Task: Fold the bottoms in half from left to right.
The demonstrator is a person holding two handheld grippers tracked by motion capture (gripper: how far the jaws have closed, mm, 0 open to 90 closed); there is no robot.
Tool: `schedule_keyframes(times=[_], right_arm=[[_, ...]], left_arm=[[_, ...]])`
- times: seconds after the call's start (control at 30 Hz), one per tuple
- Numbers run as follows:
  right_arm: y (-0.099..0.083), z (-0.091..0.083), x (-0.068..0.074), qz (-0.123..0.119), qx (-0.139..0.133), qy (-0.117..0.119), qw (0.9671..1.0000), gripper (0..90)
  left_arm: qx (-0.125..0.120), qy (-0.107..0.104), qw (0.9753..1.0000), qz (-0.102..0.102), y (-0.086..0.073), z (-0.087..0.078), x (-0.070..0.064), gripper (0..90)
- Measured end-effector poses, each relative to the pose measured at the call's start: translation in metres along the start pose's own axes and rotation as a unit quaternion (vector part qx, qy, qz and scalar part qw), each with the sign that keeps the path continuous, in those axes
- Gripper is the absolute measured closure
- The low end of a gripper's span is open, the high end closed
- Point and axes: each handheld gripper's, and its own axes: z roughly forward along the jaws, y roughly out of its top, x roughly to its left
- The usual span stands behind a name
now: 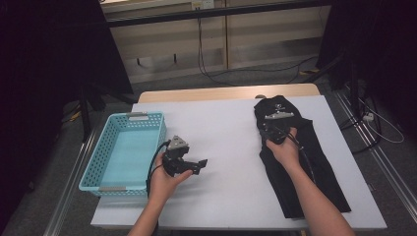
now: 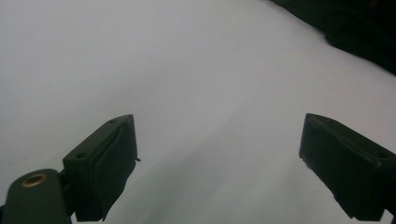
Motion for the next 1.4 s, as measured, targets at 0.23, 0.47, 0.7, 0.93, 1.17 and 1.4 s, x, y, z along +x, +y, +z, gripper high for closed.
schedule_keyframes(times=[0.23,0.47,0.7,0.93,1.17,1.4], right_arm=[[-0.001,-0.002,-0.005,0.012,-0.004,0.020,0.9997,88.1],[0.001,-0.006,0.021,-0.021,0.002,0.067,0.9976,88.4],[-0.002,-0.013,0.064,-0.058,0.006,0.125,0.9904,88.3],[-0.006,-0.023,0.119,-0.107,0.008,0.192,0.9755,88.3],[-0.008,-0.029,0.168,-0.147,0.016,0.261,0.9538,74.2],[0.006,-0.045,0.146,-0.147,-0.010,0.237,0.9604,51.2]], left_arm=[[0.000,0.005,1.0000,0.002,0.000,-0.004,0.000,11.7],[-0.004,0.009,0.9999,0.003,0.000,-0.008,0.001,11.7],[-0.011,0.015,0.9998,-0.010,-0.001,-0.013,0.005,11.7],[-0.017,0.020,0.9996,-0.014,0.000,-0.019,0.009,11.6],[-0.025,0.026,0.9991,-0.023,0.000,-0.024,0.011,11.6],[-0.021,0.027,0.9992,-0.021,-0.001,-0.022,0.011,11.6]])
